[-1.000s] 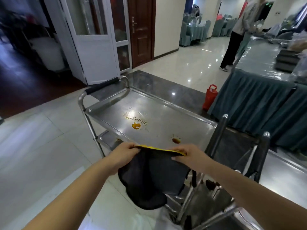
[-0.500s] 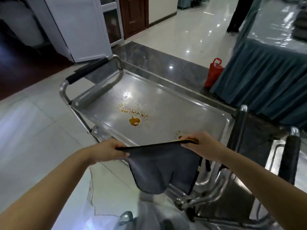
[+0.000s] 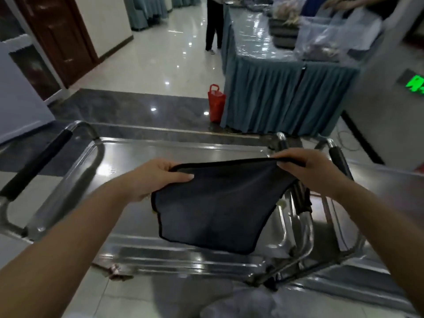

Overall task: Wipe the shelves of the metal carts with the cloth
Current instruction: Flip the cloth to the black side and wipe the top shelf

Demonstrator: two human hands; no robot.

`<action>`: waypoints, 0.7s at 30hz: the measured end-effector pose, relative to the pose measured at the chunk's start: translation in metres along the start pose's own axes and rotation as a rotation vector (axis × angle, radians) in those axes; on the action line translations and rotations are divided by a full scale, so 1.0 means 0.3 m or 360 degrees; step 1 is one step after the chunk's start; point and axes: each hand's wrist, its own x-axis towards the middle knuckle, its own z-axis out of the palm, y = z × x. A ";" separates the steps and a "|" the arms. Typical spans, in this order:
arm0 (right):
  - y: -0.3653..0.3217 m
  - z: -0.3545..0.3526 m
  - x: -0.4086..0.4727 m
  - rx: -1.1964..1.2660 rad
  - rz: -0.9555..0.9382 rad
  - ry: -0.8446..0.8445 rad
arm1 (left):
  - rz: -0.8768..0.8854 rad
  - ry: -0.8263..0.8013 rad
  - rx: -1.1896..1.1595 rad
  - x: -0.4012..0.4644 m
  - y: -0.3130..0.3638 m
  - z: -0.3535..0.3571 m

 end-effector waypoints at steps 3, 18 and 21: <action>-0.040 -0.036 -0.048 0.0034 0.0005 0.0184 | 0.0067 -0.0091 0.0052 0.025 0.073 -0.019; 0.146 0.084 -0.173 0.0329 0.0590 -0.0359 | -0.0465 -0.0514 0.0098 0.140 -0.124 0.095; 0.253 0.182 -0.173 0.0243 0.0715 -0.0568 | -0.0603 -0.0466 0.0302 0.171 -0.241 0.142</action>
